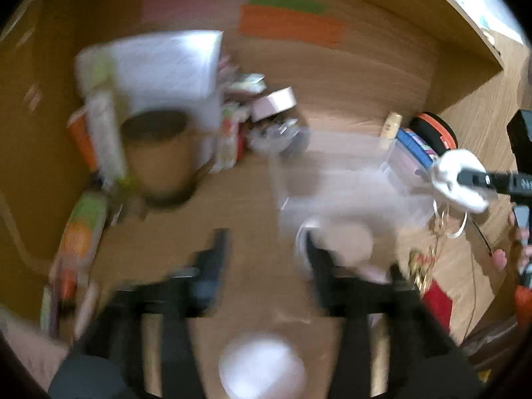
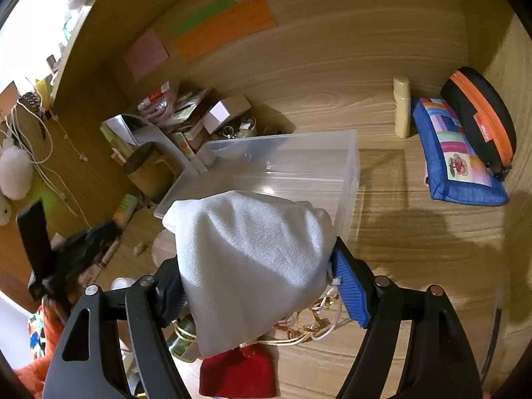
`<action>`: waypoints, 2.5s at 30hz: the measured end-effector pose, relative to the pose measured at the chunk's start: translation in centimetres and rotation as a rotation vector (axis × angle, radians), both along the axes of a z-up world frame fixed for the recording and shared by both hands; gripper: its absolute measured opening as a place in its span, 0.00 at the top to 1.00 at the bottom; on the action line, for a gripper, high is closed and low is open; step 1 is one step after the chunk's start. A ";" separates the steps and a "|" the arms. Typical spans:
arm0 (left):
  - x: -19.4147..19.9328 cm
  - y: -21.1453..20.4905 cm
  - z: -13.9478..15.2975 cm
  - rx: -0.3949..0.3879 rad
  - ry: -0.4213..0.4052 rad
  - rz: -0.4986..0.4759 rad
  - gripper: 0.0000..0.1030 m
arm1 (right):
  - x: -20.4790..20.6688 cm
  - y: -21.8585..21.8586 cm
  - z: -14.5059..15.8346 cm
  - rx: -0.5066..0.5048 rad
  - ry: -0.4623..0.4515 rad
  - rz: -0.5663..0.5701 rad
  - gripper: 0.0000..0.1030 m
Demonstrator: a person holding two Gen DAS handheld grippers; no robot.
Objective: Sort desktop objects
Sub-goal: 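Lift the white round container with the left gripper toward the clear box, then lower the white container into the clear box while the right gripper drops the bag in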
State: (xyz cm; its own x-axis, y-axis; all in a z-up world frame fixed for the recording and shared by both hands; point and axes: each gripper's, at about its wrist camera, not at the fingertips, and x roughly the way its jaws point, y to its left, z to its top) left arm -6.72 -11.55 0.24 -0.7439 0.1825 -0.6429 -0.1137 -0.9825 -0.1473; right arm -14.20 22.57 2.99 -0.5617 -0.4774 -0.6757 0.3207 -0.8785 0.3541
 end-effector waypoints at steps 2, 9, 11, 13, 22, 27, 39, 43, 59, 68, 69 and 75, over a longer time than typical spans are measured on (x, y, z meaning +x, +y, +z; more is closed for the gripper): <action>2.4 -1.1 -1.7 -0.015 -0.015 0.033 0.30 | -0.2 -0.1 -0.2 0.000 -0.003 0.004 0.28; 4.2 -1.8 -5.3 -0.041 -0.090 0.058 0.29 | -0.6 -1.5 -0.4 0.021 0.007 0.015 0.28; 3.5 -1.1 -5.5 -0.047 -0.094 0.034 0.28 | -0.6 -1.8 -0.4 0.024 0.005 0.017 0.28; 3.1 -0.4 -5.6 -0.051 -0.091 0.008 0.28 | -0.6 -2.1 -0.5 0.035 0.006 0.017 0.28; 0.1 2.7 -6.1 -0.131 -0.111 -0.051 0.37 | -0.4 -2.2 -0.6 0.045 -0.003 0.012 0.27; -0.4 2.8 -6.0 -0.136 -0.112 -0.028 0.38 | -0.5 -2.2 -0.6 0.037 -0.008 0.012 0.27; -2.5 1.5 0.8 -0.039 0.011 0.009 0.38 | -1.6 -1.7 -0.6 0.023 -0.002 -0.005 0.28; -4.1 2.5 2.4 -0.032 0.037 -0.018 0.38 | -2.6 -1.6 -1.0 0.028 -0.013 -0.016 0.28; -11.6 8.3 1.7 -0.048 -0.028 -0.167 0.38 | -6.5 -4.0 -3.2 0.201 -0.031 0.013 0.28; -14.3 10.1 -0.4 -0.111 -0.099 -0.207 0.38 | -7.8 -5.5 -4.2 0.299 -0.033 0.050 0.27; -14.5 10.2 -0.6 -0.117 -0.105 -0.211 0.38 | -7.9 -5.5 -4.4 0.307 -0.037 0.052 0.27; -15.4 10.7 -1.4 -0.130 -0.132 -0.226 0.38 | -8.5 -6.2 -5.1 0.352 -0.052 0.080 0.52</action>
State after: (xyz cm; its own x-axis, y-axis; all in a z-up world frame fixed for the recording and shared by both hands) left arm -22.17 -0.81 -1.14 -0.6022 0.2438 -0.7602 -0.3200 -0.9461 -0.0499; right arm -22.71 16.41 -2.11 -0.4927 -0.2516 -0.8331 0.3832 -0.9222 0.0519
